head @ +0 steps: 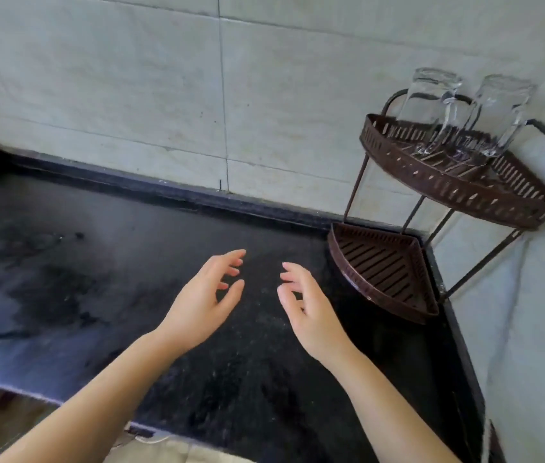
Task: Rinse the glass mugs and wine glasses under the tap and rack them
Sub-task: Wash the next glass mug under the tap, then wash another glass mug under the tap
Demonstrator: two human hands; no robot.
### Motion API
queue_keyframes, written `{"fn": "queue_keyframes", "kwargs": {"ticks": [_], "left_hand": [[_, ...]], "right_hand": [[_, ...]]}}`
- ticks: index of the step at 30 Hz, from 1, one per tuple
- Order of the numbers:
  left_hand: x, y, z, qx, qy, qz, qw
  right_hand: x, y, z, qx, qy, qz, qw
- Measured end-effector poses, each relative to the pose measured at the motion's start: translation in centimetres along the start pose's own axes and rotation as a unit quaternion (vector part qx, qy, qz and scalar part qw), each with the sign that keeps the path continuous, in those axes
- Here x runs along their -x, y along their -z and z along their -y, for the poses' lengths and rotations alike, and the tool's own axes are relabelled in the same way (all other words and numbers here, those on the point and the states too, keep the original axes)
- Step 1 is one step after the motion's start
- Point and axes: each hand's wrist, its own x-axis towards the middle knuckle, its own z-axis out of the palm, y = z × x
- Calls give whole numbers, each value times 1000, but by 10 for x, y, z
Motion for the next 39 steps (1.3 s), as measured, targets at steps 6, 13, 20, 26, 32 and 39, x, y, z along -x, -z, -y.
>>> {"fn": "queue_keyframes", "kwargs": {"ticks": [6, 13, 20, 26, 32, 39], "left_hand": [[121, 37, 52, 7, 209, -65, 976], [271, 111, 70, -3, 351, -111, 930], [410, 179, 85, -16, 454, -221, 863], [496, 216, 100, 9, 530, -313, 788], [526, 274, 147, 13, 559, -364, 745], [530, 390, 215, -34, 567, -383, 728]], "right_hand": [[39, -98, 18, -23, -64, 174, 982], [86, -201, 69, 103, -53, 381, 917], [133, -322, 129, 154, 35, 484, 861], [149, -421, 177, 184, 99, 570, 794], [136, -520, 229, 230, 156, 619, 734], [70, -647, 320, 277, 214, 629, 694]]}}
